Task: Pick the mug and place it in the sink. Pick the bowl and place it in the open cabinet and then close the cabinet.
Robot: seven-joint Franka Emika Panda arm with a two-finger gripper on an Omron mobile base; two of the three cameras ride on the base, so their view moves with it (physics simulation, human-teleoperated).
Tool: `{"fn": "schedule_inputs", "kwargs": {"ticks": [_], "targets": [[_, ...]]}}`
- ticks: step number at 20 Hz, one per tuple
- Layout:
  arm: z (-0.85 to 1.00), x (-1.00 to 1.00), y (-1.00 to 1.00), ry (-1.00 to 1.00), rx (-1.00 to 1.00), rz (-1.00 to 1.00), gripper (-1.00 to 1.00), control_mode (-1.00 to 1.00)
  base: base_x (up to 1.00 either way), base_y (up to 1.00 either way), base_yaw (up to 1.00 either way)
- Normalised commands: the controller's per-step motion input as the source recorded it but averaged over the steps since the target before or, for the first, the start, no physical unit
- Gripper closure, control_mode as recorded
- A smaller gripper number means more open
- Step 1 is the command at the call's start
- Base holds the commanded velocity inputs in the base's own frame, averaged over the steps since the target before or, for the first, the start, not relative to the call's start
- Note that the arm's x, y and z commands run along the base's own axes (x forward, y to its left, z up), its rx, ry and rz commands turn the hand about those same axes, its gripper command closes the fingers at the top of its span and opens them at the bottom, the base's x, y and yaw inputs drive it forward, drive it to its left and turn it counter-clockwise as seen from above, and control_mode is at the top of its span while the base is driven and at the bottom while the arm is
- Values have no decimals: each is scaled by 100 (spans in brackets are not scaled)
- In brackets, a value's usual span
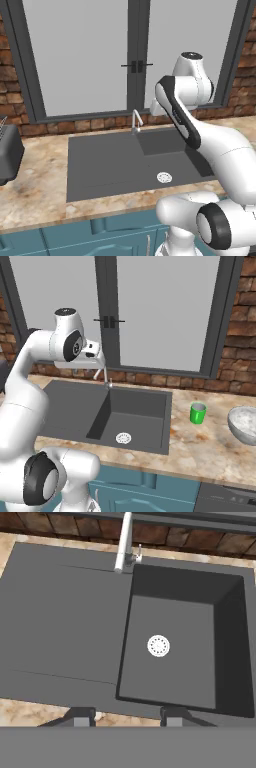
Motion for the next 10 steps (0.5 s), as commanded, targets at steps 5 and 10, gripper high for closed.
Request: {"fn": "schedule_inputs", "kwargs": {"ticks": [5,10], "targets": [[-1,-41,-7,-5,0,-3,-100,-100,0,0,0],[-2,-56,-36,1,1,-13,-100,-100,0,0,0]]}}
